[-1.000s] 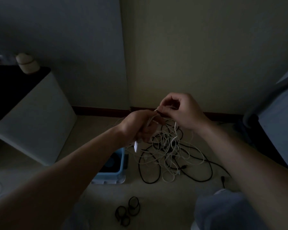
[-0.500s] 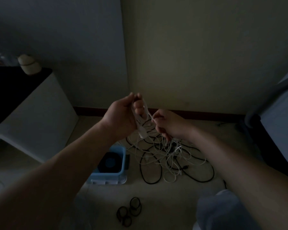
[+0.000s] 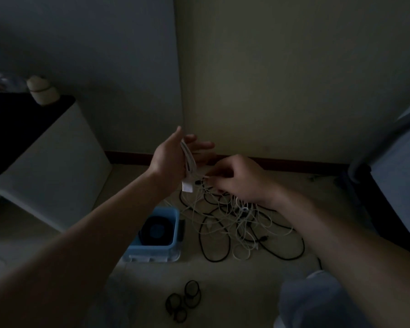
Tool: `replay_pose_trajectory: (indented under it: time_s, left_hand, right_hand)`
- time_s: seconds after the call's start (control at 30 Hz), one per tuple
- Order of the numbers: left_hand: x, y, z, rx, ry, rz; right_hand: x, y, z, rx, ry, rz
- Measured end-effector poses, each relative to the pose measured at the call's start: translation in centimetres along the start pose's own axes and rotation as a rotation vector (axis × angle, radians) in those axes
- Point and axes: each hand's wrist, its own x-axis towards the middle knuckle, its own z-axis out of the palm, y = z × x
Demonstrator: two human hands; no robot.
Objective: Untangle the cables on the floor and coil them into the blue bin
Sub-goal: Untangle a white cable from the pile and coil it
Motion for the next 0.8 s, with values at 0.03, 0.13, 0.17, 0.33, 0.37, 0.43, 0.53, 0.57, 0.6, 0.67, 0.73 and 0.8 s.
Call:
replay_pose_trajectory:
  time_s: [0.03, 0.13, 0.17, 0.33, 0.37, 0.43, 0.53, 0.57, 0.6, 0.67, 0.73, 0.8]
  left_hand:
    - [-0.1, -0.2, 0.2, 0.056, 0.001, -0.009]
    - [-0.4, -0.7, 0.9, 0.172, -0.001, -0.027]
    - [-0.3, -0.9, 1.0, 0.214, -0.011, -0.03]
    - [-1.0, -1.1, 1.7, 0.453, -0.247, -0.102]
    - [-1.1, -1.2, 1.8, 0.518, -0.292, -0.115]
    - [-1.0, -1.4, 1.6, 0.621, -0.348, -0.15]
    - [-0.4, -1.6, 1.2, 0.674, -0.349, -0.203]
    - [-0.2, -1.6, 1.1, 0.672, -0.352, -0.205]
    - [-0.2, -1.5, 1.0, 0.656, -0.366, -0.202]
    - [-0.3, -1.4, 1.0, 0.625, -0.382, -0.178]
    - [-0.4, -1.5, 0.9, 0.577, -0.389, -0.157]
    - [-0.6, -1.5, 1.1, 0.512, -0.37, -0.15]
  right_hand:
    - [-0.1, -0.2, -0.2, 0.046, -0.003, -0.014]
    - [-0.5, -0.6, -0.7, 0.226, -0.092, -0.034]
    - [-0.7, -0.6, -0.9, 0.259, -0.119, -0.029]
    - [-0.4, 0.0, -1.2, 0.079, 0.092, -0.012]
    - [-0.3, 0.1, -1.4, -0.012, 0.16, -0.006]
    - [-0.5, 0.0, -2.0, -0.276, 0.291, 0.006]
    - [-0.5, -0.2, -2.8, -0.403, 0.416, 0.022]
    - [-0.3, -0.1, -2.9, -0.356, 0.416, 0.0]
    - [-0.1, 0.1, -2.9, -0.281, 0.397, -0.041]
    - [0.3, 0.7, -2.8, -0.102, 0.34, -0.11]
    - [0.7, 1.6, -3.0, -0.008, 0.302, -0.086]
    - [0.9, 2.3, -3.0, 0.028, 0.263, -0.027]
